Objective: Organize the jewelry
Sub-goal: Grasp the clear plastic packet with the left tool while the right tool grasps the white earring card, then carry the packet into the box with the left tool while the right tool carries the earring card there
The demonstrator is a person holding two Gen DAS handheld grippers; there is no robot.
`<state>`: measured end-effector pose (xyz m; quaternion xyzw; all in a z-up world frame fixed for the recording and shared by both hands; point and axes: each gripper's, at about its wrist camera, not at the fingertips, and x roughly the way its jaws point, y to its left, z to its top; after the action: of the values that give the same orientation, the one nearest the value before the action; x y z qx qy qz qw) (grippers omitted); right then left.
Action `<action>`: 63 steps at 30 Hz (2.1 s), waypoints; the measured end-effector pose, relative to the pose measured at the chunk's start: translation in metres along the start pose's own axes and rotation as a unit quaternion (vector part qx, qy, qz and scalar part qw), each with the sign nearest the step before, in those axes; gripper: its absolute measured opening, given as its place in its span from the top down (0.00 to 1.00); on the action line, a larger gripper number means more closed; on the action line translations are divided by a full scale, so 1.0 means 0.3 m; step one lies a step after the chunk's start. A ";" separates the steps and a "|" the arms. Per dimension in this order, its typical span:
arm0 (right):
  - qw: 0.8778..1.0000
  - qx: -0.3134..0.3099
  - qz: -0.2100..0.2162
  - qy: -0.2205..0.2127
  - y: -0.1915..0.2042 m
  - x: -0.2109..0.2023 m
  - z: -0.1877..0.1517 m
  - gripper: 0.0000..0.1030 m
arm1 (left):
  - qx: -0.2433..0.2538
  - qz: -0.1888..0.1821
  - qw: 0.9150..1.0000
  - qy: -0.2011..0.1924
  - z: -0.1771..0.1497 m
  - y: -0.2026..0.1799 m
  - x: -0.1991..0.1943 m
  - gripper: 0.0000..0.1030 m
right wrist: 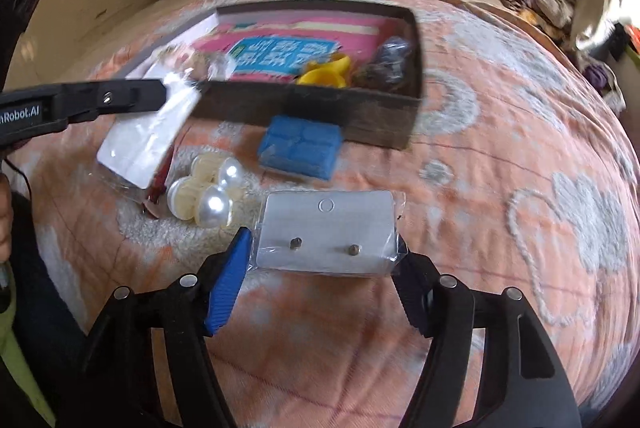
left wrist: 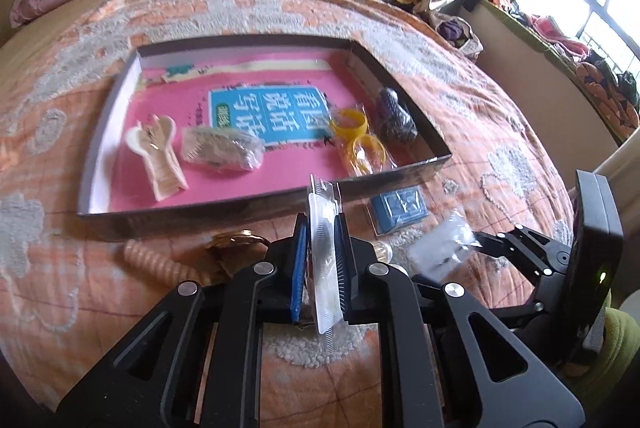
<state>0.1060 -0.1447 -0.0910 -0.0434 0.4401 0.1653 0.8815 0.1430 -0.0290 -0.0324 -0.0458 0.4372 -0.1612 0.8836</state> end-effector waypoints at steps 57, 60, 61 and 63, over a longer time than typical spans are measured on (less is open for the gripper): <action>0.989 0.012 -0.006 -0.149 -0.058 -0.227 0.380 0.36 | -0.009 0.013 0.997 -0.080 0.259 0.076 -0.113 0.93; 0.989 0.013 -0.007 -0.146 -0.065 -0.212 0.386 0.36 | -0.007 0.010 0.997 -0.076 0.262 0.072 -0.097 0.93; 0.989 0.013 -0.007 -0.145 -0.067 -0.207 0.388 0.36 | -0.007 0.009 0.997 -0.075 0.264 0.071 -0.091 0.93; 0.990 0.014 -0.009 -0.143 -0.070 -0.196 0.391 0.36 | -0.006 0.008 0.997 -0.072 0.266 0.070 -0.079 0.93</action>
<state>0.1694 -0.1534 0.0254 -0.0106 0.3118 0.1559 0.9372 0.1976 -0.0062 0.0299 -0.0587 0.3740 -0.1481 0.9136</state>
